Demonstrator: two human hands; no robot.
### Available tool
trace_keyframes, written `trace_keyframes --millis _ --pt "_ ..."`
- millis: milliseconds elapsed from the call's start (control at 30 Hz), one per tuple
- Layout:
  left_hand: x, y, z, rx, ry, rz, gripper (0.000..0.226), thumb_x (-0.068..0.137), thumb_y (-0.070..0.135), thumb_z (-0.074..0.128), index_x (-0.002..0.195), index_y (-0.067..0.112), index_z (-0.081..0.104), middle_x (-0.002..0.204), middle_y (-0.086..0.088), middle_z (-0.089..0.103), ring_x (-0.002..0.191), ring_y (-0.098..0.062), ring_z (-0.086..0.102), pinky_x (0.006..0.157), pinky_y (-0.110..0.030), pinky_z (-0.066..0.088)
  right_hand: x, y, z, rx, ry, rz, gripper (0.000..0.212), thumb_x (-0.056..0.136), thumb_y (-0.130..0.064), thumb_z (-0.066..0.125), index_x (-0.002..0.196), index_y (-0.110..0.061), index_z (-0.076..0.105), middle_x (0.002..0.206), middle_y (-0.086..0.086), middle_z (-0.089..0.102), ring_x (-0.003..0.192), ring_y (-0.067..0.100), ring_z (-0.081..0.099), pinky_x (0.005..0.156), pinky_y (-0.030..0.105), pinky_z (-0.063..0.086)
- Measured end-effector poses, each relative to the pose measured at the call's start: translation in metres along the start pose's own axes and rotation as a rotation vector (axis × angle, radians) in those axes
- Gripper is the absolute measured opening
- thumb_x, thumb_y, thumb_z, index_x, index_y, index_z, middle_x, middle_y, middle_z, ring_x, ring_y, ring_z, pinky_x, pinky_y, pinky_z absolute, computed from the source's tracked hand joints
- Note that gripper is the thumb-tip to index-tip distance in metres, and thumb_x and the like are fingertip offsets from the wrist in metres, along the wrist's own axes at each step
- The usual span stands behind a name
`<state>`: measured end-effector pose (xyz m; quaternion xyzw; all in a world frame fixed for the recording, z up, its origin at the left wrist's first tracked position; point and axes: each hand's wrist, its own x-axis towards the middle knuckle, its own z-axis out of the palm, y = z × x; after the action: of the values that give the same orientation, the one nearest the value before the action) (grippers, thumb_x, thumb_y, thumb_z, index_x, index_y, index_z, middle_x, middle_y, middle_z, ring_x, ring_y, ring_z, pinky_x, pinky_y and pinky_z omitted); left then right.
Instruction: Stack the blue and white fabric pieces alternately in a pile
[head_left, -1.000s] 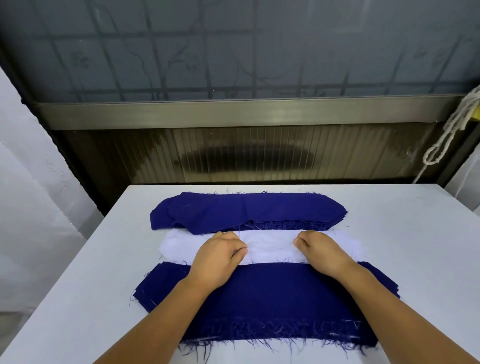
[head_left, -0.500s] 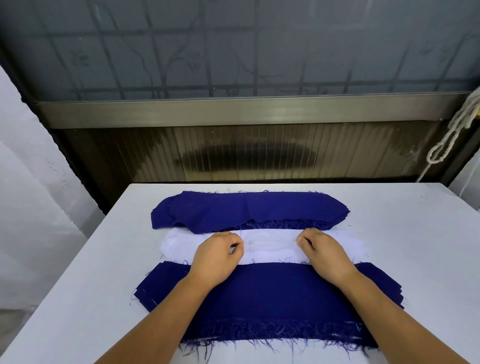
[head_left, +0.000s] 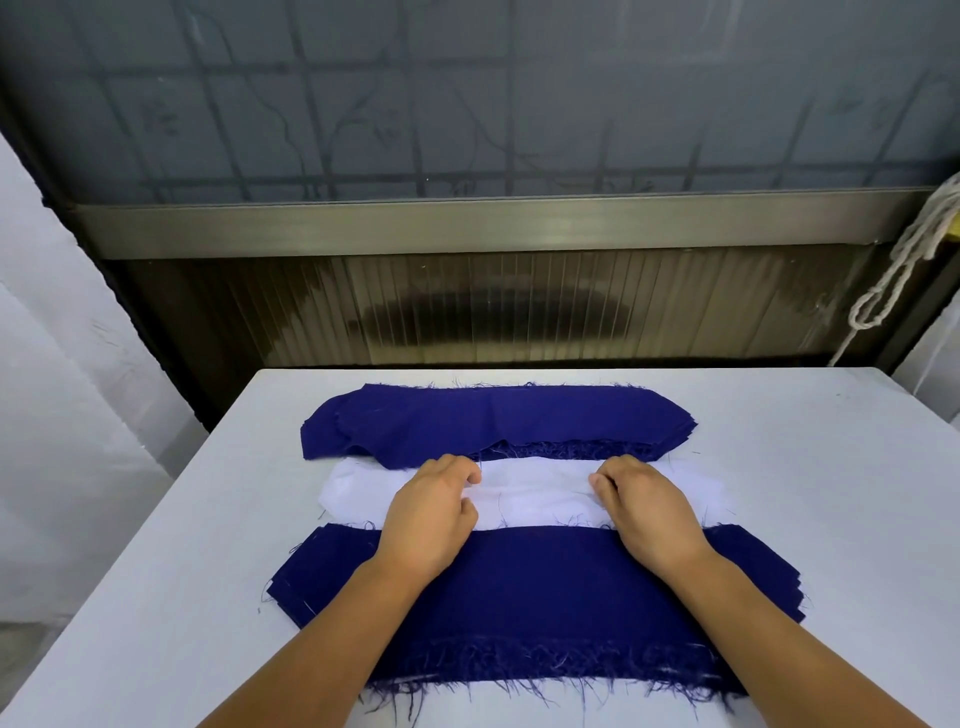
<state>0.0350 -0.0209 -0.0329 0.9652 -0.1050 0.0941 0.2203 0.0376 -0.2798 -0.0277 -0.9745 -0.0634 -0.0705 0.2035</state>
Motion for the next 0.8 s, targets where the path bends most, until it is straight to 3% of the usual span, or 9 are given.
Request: trace_keyframes --millis 67,167,300,467,600,800 --pt "0.0003 0.0005 0.0002 0.026 0.028 -0.002 0.016 0.094 0.028 0.053 0.109 0.024 0.058 0.101 0.015 0.056 0.091 -0.005 0.047 0.07 -0.017 0.034 -0.0004 0.0 -0.0002 0.01 0.01 -0.012 0.025 0.102 -0.03 0.04 0.09 -0.017 0.057 0.091 -0.004 0.057 0.081 0.012 0.053 0.073 0.028 0.046" --pt "0.0006 0.0009 0.0018 0.082 0.052 -0.02 0.025 0.099 0.037 0.044 0.103 0.022 0.062 0.094 0.011 0.057 0.083 -0.008 0.045 0.068 -0.02 0.035 -0.0029 -0.0017 -0.0004 0.035 0.015 -0.073 0.02 0.098 -0.042 0.048 0.097 -0.024 0.056 0.094 -0.01 0.057 0.087 0.01 0.053 0.079 0.027 0.047" --pt "0.001 0.0022 0.0012 0.1 0.056 -0.016 0.03 0.103 0.037 0.036 0.1 0.021 0.06 0.089 0.01 0.057 0.08 -0.01 0.046 0.068 -0.022 0.036 -0.004 -0.0028 0.0003 0.01 -0.003 -0.124 0.029 0.093 -0.05 0.054 0.111 -0.028 0.056 0.1 -0.014 0.055 0.093 0.008 0.052 0.083 0.024 0.046" --pt "0.001 0.0033 -0.0012 0.117 0.061 -0.038 0.029 0.104 0.033 0.029 0.102 0.021 0.055 0.088 0.009 0.059 0.078 -0.011 0.05 0.066 -0.024 0.04 -0.005 -0.0018 0.0023 -0.012 0.038 -0.146 0.024 0.096 -0.041 0.051 0.113 -0.024 0.058 0.1 -0.012 0.057 0.094 0.009 0.054 0.08 0.021 0.044" --pt "0.001 0.0051 -0.0035 0.118 0.073 -0.058 0.03 0.105 0.033 0.026 0.1 0.02 0.052 0.08 0.008 0.056 0.073 -0.011 0.05 0.06 -0.024 0.035 -0.0072 -0.0051 0.0 0.005 0.028 -0.175 0.033 0.092 -0.051 0.053 0.116 -0.029 0.056 0.104 -0.014 0.058 0.095 0.008 0.054 0.085 0.023 0.045" --pt "0.0014 0.0056 -0.0045 0.09 0.073 -0.066 0.023 0.103 0.038 0.034 0.094 0.023 0.048 0.078 0.009 0.056 0.074 -0.011 0.05 0.059 -0.026 0.039 -0.0069 -0.006 -0.0006 -0.082 0.074 -0.146 0.016 0.099 -0.025 0.047 0.102 -0.02 0.062 0.097 -0.007 0.061 0.082 0.014 0.052 0.072 0.025 0.043"
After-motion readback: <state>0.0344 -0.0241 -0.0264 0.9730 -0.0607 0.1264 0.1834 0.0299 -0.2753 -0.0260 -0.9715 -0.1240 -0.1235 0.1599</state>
